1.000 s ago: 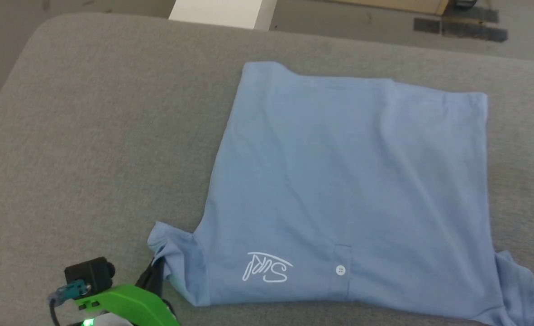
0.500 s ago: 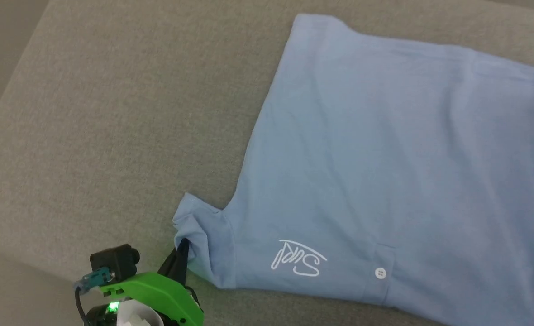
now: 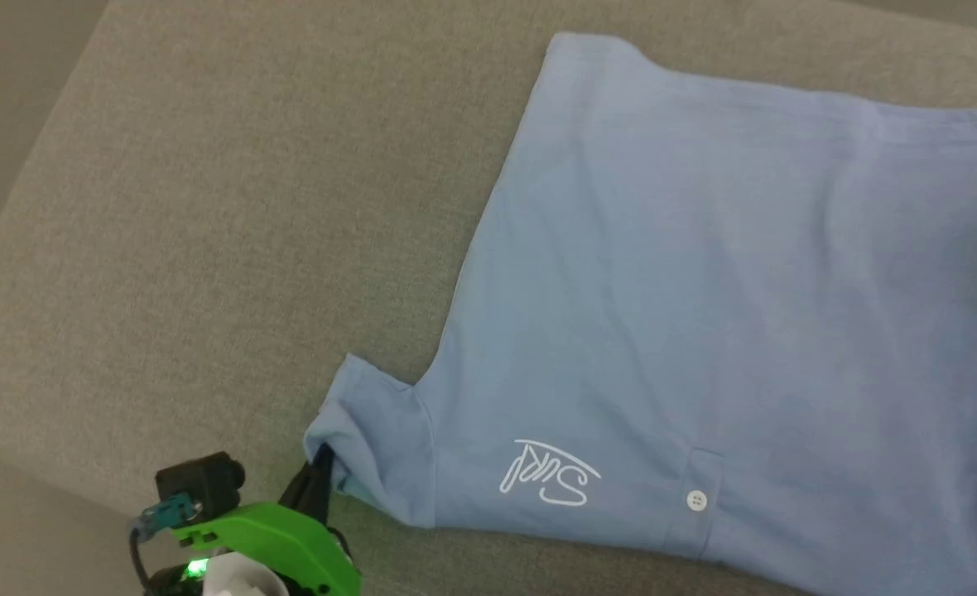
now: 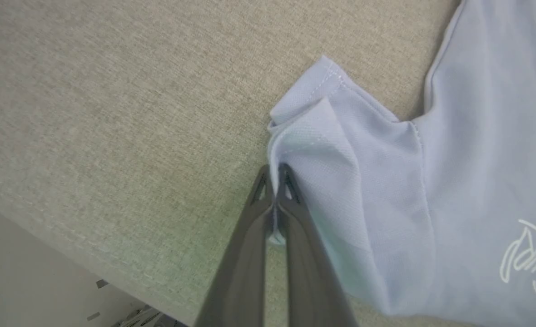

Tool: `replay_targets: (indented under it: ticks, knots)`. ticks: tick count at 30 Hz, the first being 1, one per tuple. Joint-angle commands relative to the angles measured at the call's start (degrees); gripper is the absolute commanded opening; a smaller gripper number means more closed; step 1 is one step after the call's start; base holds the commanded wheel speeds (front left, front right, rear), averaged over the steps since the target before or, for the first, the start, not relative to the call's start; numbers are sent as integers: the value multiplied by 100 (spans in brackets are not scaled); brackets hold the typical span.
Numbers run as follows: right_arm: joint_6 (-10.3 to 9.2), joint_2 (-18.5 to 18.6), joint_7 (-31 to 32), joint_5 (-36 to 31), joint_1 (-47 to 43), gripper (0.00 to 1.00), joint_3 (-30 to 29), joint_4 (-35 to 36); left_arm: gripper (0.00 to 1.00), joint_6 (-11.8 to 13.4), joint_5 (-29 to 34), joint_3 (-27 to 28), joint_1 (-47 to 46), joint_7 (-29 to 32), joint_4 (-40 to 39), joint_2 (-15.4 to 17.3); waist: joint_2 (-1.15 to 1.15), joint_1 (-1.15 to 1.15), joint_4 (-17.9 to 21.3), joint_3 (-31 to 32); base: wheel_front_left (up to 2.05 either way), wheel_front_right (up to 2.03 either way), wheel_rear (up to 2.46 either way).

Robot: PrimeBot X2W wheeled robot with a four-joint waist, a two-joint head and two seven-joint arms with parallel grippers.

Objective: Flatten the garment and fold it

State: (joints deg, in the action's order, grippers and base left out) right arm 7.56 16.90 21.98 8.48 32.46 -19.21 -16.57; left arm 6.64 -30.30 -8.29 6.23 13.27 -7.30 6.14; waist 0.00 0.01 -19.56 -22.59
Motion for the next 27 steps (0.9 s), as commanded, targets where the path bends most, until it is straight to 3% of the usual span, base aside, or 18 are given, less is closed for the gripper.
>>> replay_targets:
  ticks: [1,7,12,16,21,27]
  knots:
    - [-8,-101,-484,74,-303,0,-57,126,0,41,-20,58,67,-8,12,75,0,-1,417,547,0,0,0]
    - [-8,-741,-1765,172,-1611,0,-545,800,0,117,-77,213,376,124,-104,254,0,-1,933,1146,0,0,0]
    - [-8,-1210,-1814,50,-2596,0,-1209,1310,0,185,-87,273,555,273,-267,374,0,-1,1334,1415,0,0,0]
    - [-8,-1382,-1415,201,-3162,0,-1621,1534,0,242,-102,317,659,373,-382,442,0,-1,1605,1554,0,0,0]
    - [-8,-1400,-330,746,-3609,0,-1820,1215,0,298,-119,353,762,448,-479,492,0,-1,1880,1627,0,0,0]
    - [-8,-1401,985,796,-3885,0,-1842,780,0,314,-135,312,801,500,-491,498,0,-1,1993,1712,0,0,0]
